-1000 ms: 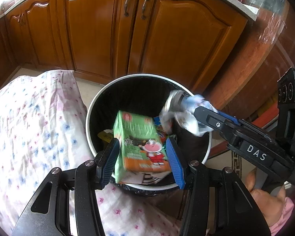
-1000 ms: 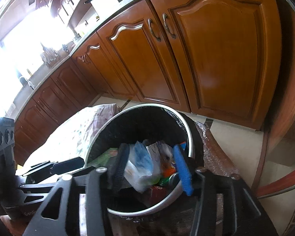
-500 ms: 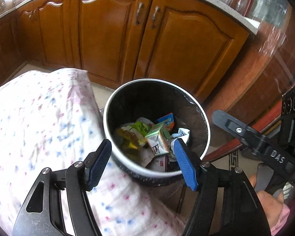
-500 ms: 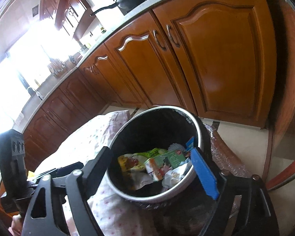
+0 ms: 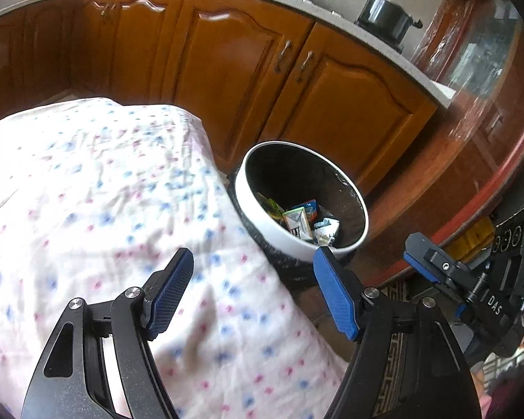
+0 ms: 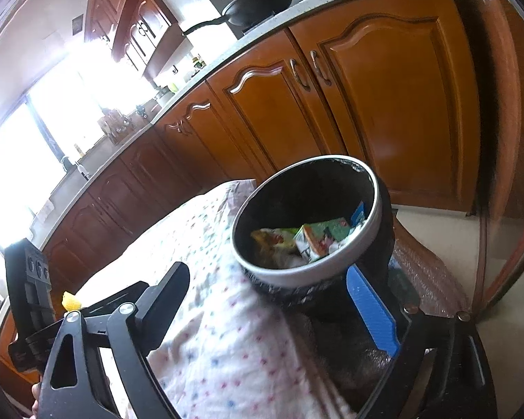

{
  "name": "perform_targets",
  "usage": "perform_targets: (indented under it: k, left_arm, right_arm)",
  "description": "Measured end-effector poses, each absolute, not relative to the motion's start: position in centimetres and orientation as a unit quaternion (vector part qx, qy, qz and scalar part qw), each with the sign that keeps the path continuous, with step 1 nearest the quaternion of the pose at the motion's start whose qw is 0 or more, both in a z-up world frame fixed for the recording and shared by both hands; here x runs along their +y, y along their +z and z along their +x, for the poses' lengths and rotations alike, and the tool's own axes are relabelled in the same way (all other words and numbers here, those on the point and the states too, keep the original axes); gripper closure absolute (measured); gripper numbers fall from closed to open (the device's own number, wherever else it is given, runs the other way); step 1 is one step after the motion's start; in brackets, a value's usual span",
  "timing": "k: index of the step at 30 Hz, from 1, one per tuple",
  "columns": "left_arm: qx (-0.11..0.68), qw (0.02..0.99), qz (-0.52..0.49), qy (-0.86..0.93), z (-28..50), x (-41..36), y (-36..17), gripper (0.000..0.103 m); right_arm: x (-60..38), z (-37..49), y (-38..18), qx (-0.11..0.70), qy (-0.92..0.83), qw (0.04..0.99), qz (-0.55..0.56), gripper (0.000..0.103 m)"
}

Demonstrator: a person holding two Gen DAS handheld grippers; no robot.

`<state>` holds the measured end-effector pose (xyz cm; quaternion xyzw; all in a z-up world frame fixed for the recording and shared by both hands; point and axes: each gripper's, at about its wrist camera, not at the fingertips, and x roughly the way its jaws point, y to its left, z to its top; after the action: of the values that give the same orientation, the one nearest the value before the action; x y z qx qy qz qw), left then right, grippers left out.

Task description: Collect trash

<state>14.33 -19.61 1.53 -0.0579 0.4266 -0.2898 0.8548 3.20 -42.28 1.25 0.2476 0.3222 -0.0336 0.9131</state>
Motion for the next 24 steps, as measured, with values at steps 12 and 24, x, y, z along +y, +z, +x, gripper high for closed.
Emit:
perform_targets:
  k: [12, 24]
  left_arm:
    - [0.377, 0.877, -0.077, -0.289, 10.0, -15.3, 2.9, 0.028]
    - [0.222, 0.947, -0.049, -0.229, 4.5, -12.8, 7.1, 0.0]
  right_arm:
    - [-38.8, -0.5, 4.1, 0.282, -0.046, 0.938, 0.195, 0.003]
    - [-34.4, -3.6, 7.0, 0.184, -0.089, 0.977, 0.057, 0.0]
